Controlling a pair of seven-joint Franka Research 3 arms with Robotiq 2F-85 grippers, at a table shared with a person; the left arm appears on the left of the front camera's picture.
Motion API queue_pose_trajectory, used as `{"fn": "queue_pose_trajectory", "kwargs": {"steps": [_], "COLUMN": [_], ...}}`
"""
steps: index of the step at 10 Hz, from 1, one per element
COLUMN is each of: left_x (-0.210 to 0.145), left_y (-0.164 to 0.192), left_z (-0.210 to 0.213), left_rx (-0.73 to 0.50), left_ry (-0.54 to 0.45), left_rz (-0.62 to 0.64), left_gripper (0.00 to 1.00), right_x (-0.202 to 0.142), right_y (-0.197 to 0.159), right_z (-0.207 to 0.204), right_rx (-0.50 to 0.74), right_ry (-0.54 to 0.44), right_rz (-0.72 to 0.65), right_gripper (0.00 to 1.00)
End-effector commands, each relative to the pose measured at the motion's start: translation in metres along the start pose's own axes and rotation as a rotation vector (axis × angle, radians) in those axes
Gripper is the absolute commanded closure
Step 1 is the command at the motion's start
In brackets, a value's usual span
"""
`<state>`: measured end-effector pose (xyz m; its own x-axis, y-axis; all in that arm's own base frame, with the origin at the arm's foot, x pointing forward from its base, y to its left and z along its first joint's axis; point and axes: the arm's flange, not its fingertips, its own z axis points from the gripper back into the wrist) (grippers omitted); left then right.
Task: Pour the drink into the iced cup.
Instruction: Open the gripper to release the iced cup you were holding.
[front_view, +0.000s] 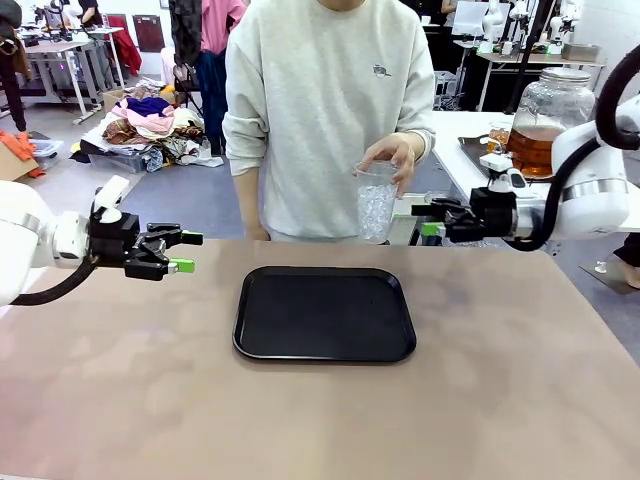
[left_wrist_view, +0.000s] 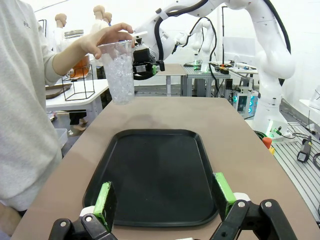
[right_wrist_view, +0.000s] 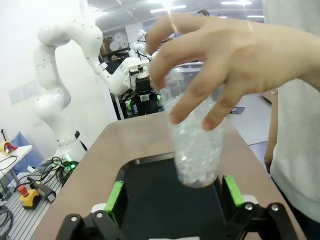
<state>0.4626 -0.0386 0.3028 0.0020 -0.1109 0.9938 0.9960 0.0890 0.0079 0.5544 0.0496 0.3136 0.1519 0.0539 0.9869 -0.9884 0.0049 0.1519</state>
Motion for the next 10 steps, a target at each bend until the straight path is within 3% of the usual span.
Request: {"fn": "queue_pose_trajectory", "kwargs": {"steps": [1,5,10], "left_x": [0.002,0.002,0.002], "left_y": [0.001,0.001,0.001], "left_z": [-0.001,-0.001,-0.001], "left_rx": [0.001,0.001,0.001], "left_ry": [-0.007,-0.007,-0.007], "left_rz": [-0.001,-0.001,-0.001], "left_gripper": [0.0,0.0,0.0], "right_x": [-0.005,-0.026,-0.034], "right_y": [0.022,0.043,0.037], "right_z": [0.016,0.038,0.039], "right_rx": [0.006,-0.034,-0.041], "right_ry": [0.007,-0.027,-0.016], "right_rz": [0.053,0.081,0.052], "right_gripper": [0.0,0.0,0.0]}}
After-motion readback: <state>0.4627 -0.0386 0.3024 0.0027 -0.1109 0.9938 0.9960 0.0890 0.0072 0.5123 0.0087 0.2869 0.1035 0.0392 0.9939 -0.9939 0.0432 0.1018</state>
